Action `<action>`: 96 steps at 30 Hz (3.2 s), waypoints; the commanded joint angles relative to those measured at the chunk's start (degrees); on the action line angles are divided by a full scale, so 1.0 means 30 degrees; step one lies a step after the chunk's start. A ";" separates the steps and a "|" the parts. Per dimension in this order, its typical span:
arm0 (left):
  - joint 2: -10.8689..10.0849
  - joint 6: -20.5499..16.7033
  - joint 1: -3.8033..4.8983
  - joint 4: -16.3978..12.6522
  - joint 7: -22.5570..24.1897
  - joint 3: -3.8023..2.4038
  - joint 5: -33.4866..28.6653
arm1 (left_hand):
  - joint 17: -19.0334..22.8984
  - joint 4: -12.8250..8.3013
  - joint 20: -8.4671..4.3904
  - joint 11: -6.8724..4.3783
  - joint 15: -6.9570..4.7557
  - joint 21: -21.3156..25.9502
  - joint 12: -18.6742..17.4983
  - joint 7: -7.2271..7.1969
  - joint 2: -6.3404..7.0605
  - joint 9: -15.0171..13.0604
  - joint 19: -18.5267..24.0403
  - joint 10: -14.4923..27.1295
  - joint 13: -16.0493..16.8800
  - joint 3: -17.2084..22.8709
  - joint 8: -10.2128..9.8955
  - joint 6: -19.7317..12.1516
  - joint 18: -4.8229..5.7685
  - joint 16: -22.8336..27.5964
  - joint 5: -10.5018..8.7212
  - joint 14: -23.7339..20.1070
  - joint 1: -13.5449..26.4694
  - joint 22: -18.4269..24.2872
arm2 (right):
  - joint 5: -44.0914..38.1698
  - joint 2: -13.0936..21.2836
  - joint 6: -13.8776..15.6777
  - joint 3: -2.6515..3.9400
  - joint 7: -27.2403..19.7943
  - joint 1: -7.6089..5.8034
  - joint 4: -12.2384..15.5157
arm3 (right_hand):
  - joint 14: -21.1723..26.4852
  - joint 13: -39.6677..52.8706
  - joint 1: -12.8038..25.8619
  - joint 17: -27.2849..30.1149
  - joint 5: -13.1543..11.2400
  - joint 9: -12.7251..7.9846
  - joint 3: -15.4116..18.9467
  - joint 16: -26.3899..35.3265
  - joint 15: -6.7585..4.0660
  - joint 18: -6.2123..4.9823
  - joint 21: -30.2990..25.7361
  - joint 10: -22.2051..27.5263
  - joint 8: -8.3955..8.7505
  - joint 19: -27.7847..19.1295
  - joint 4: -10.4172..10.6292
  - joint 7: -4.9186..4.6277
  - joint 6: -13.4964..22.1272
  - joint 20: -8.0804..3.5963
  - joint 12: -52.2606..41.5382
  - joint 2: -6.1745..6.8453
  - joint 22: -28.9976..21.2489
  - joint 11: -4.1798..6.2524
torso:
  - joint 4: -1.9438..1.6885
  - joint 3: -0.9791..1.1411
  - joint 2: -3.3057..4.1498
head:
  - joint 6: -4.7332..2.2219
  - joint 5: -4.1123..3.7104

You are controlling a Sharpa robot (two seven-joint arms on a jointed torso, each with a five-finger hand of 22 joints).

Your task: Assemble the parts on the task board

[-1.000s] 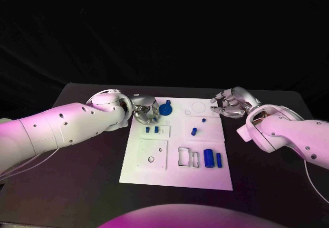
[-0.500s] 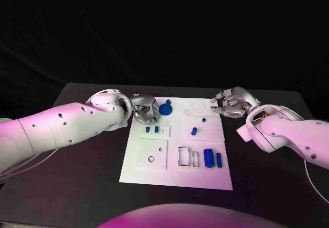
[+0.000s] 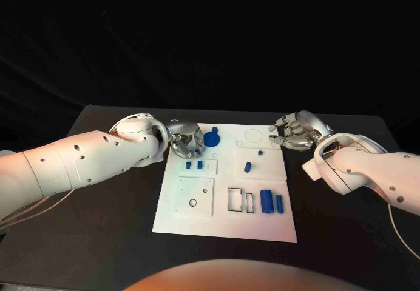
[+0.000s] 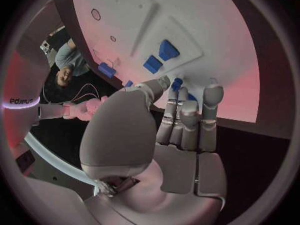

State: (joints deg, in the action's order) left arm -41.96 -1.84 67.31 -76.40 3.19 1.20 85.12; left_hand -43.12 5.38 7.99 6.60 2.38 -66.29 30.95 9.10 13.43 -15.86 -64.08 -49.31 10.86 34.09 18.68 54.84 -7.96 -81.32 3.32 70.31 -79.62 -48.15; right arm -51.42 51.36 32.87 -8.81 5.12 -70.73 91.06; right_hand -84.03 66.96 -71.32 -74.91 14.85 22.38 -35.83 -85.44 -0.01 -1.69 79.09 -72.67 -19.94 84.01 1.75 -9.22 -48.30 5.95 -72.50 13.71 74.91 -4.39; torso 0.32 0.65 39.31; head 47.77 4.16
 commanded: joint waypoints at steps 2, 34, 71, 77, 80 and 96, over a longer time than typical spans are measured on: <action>0.0025 -0.0216 0.0004 -0.0055 0.0339 -0.0009 -0.0191 | 0.0021 0.0046 0.0047 0.0044 0.0082 -0.0011 0.0157 0.0091 0.0237 0.0203 0.0096 0.0226 0.0017 0.0195 -0.0578 -0.0805 -0.0309 0.0040 -0.0085 -0.0091 -0.0138 -0.0013 | -0.0168 -0.0020 -0.0137 0.0001 -0.0027 0.0015 -0.0005 | -0.1152 -0.0016 0.0155 -0.1456 0.0049 0.0009 -0.0081 0.0126 -0.0038 -0.0332 -0.0063 0.0121 -0.0104 0.0080 -0.0060 0.0011 0.0138 -0.0016 0.0092 -0.0038 0.3205 0.0077 | 0.0009 0.0009 0.0003 | 0.0001 0.0014; -0.2481 -0.3635 0.0037 -0.0856 0.4648 -0.0409 -2.1195 | 0.7102 0.0504 0.0103 0.0219 0.0173 0.3707 0.0480 0.0526 -0.0412 0.0925 0.2774 -0.0187 -0.1091 0.0314 -0.1299 -0.0901 -0.0908 0.3440 -0.0055 -0.4409 -0.1182 0.4003 | -0.6128 -0.0499 -0.3795 0.0002 -0.1298 0.0016 -0.1326 | -0.0373 -1.6932 -0.0868 0.1709 -0.0022 -0.0473 -0.0552 0.2452 0.0282 -0.1125 -0.4328 0.4867 -0.0233 -0.1559 -0.0796 -0.0039 -0.0752 0.0218 1.7985 0.0727 0.1387 -0.0384 | 0.0031 -0.0003 -0.0002 | -0.0670 -0.0281; -0.3881 -0.2692 0.0021 -0.2713 0.6341 -0.0412 -2.4777 | 1.0443 -0.1734 0.0494 0.0186 0.0580 0.7897 -0.4686 0.0584 -0.0855 0.0916 0.5798 -0.4605 -0.2306 0.0678 -0.1095 -0.0136 -0.0757 1.4441 -0.0065 -0.4701 -0.0067 0.5962 | -1.4876 -0.2153 -0.6497 0.0001 0.1798 0.0341 -0.1565 | -0.0429 -1.9011 -0.1344 0.1628 0.0034 -0.0927 0.0367 0.2412 0.0380 -0.0984 -0.3778 0.4563 0.0444 -0.1196 -0.0716 -0.0042 -0.2246 0.0306 1.9925 0.0673 0.1783 -0.0524 | 0.0002 -0.0022 0.0015 | -0.0858 -0.1787; -0.3933 -0.2757 0.0021 -0.2743 0.6247 -0.0412 -2.4761 | 1.0399 -0.1736 0.0526 0.0224 0.0622 0.7976 -0.4805 0.0619 -0.0862 0.0944 0.5834 -0.4569 -0.2302 0.0641 -0.1141 -0.0193 -0.0749 1.4533 -0.0066 -0.4737 -0.0019 0.5994 | -1.5175 -0.2348 -0.6389 0.0001 0.1876 0.0575 -0.1754 | -0.0436 -1.9140 -0.1381 0.1615 0.0055 -0.0932 0.0312 0.2397 0.0350 -0.0976 -0.3717 0.4429 0.0402 -0.1151 -0.0557 0.0033 -0.2606 0.0293 1.9971 0.0394 0.1829 -0.0479 | -0.0028 -0.0015 0.0004 | -0.0809 -0.1753; -0.3948 -0.2774 0.0021 -0.2755 0.6208 -0.0412 -2.4748 | 1.0379 -0.1732 0.0541 0.0240 0.0638 0.8011 -0.4850 0.0637 -0.0865 0.0956 0.5849 -0.4556 -0.2298 0.0626 -0.1161 -0.0218 -0.0746 1.4565 -0.0065 -0.4752 0.0005 0.6009 | -1.5461 -0.2427 -0.6160 0.0001 0.1984 0.0664 -0.1797 | -0.0447 -1.9260 -0.1584 0.1579 0.0122 -0.0966 -0.0081 0.2374 0.0300 -0.0961 -0.3621 0.4279 0.0438 -0.1094 -0.0502 0.0074 -0.2788 0.0250 2.0007 0.0124 0.1893 -0.0437 | -0.0017 -0.0007 0.0019 | -0.0811 -0.1755; -0.3913 -0.2742 0.0021 -0.2683 0.6087 -0.0412 -2.4665 | 1.0335 -0.1738 0.0568 0.0271 0.0670 0.8086 -0.4941 0.0668 -0.0870 0.0981 0.5875 -0.4523 -0.2292 0.0603 -0.1204 -0.0273 -0.0745 1.4627 -0.0064 -0.4792 0.0030 0.6043 | -1.6468 -0.2386 -0.4144 0.0005 0.2566 0.0814 -0.1562 | -0.0472 -1.9380 -0.1578 0.1523 0.0093 -0.0979 -0.0419 0.2333 0.0257 -0.0883 -0.3234 0.3988 0.0450 -0.0914 -0.0391 0.0116 -0.3013 0.0209 1.9991 0.0123 0.2093 -0.0382 | 0.0001 0.0005 0.0023 | -0.0760 -0.1771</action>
State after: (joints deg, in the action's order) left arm -53.81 -10.66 67.33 -84.38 21.12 0.02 11.29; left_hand -12.05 0.16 9.43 7.08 4.00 -42.27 16.35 10.84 10.64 -12.99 -46.68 -62.97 3.92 36.12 15.26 54.17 -9.74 -37.70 3.32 56.02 -80.13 -30.10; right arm -99.15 44.20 19.18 -8.78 12.10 -68.34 86.13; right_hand -83.93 8.78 -76.09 -70.36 14.85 19.50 -36.78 -78.23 0.92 -4.85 69.17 -60.40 -18.83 80.76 0.63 -9.38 -49.61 6.55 -12.13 14.40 74.91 -5.62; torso 0.30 0.66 39.38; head 45.44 -1.15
